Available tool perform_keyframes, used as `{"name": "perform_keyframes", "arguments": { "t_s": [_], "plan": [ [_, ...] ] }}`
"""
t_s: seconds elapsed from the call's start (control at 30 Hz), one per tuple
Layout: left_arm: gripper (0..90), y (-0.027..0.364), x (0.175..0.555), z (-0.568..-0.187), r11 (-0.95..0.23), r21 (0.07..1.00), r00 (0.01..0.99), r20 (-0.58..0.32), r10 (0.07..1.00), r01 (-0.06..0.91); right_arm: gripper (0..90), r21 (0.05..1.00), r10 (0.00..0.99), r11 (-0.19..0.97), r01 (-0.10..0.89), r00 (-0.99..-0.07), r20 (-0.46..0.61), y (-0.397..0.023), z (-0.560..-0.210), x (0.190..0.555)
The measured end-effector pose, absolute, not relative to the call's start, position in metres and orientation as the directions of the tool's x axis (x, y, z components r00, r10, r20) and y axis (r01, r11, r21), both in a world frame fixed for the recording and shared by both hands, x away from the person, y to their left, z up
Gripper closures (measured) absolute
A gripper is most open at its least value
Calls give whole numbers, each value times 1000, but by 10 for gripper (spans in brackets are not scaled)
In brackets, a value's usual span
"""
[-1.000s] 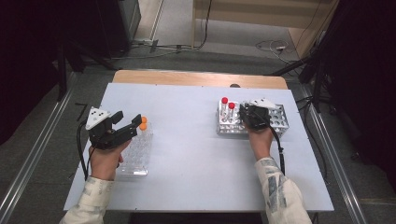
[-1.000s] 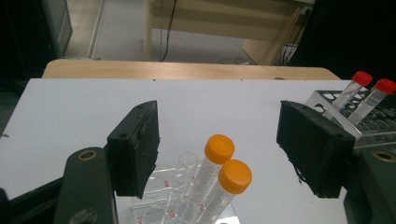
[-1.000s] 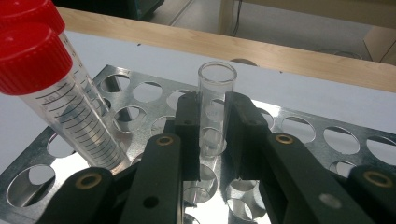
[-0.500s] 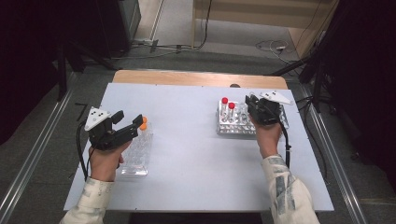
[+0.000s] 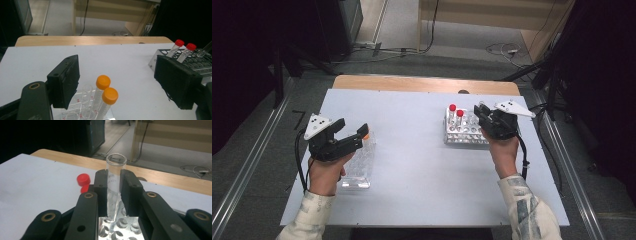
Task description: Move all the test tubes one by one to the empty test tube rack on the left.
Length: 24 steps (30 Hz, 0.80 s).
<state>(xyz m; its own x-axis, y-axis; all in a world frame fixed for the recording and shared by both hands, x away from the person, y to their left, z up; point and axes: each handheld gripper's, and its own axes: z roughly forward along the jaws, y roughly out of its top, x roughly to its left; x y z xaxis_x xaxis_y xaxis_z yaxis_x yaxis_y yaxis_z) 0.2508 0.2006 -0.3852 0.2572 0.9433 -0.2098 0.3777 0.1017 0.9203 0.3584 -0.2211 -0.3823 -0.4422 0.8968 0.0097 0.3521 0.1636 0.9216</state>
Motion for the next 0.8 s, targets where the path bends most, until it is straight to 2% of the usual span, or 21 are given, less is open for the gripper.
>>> {"name": "perform_keyframes", "arguments": {
  "t_s": [0.47,0.8],
  "plan": [
    [211,180,242,-376,66,928,347,-202,916,365,734,922,832,201,332,-555,19,-213,-383,315],
    [216,149,235,-374,9,933,431,-174,885,359,734,904,778,249,347,-628,27,-193,-400,299]
  ]
}}
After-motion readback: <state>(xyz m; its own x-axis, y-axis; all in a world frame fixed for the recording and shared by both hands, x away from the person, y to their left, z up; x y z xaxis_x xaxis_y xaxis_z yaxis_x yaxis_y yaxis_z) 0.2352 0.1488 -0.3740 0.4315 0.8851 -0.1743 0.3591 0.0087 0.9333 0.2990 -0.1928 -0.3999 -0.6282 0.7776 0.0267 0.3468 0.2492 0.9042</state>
